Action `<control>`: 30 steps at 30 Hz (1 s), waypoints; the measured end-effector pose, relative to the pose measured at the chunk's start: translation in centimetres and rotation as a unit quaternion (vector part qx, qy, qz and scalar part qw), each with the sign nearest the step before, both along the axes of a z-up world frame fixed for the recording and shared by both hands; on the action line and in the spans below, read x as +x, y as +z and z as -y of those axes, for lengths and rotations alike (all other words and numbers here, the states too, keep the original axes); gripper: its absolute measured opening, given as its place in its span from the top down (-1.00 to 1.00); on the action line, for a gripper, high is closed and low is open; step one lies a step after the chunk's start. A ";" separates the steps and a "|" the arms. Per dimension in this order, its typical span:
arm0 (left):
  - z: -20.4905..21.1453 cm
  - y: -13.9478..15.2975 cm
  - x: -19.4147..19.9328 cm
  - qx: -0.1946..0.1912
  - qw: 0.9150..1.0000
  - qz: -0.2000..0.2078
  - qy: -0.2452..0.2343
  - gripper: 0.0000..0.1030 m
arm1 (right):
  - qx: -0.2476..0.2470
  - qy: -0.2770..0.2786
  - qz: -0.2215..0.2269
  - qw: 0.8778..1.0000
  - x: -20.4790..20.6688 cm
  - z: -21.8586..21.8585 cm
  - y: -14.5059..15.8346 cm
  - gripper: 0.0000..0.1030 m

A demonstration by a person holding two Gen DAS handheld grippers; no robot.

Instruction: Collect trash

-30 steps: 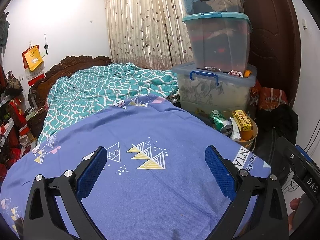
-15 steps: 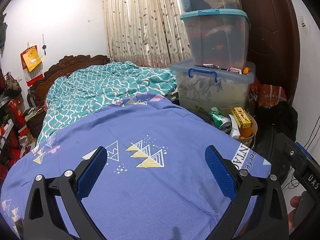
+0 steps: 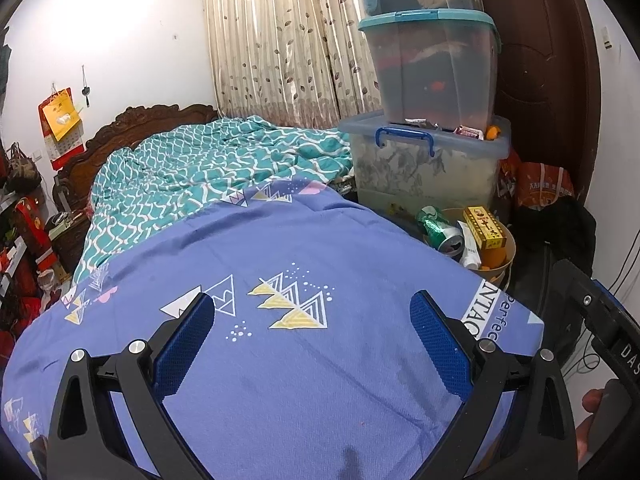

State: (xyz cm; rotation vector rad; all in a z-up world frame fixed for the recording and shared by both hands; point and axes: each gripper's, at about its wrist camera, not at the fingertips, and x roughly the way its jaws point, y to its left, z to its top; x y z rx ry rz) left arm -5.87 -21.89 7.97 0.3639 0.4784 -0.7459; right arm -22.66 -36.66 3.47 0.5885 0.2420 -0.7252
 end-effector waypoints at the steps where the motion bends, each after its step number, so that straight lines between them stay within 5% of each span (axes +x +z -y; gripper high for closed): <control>1: 0.0 0.0 0.0 0.000 1.000 0.000 0.000 -0.83 | -0.001 0.000 0.000 1.000 0.0 0.1 0.1 -0.93; 30: -0.1 -0.5 0.2 0.008 1.000 -0.001 -0.003 -0.83 | 0.002 0.000 -0.001 1.000 0.0 -0.1 -0.1 -0.93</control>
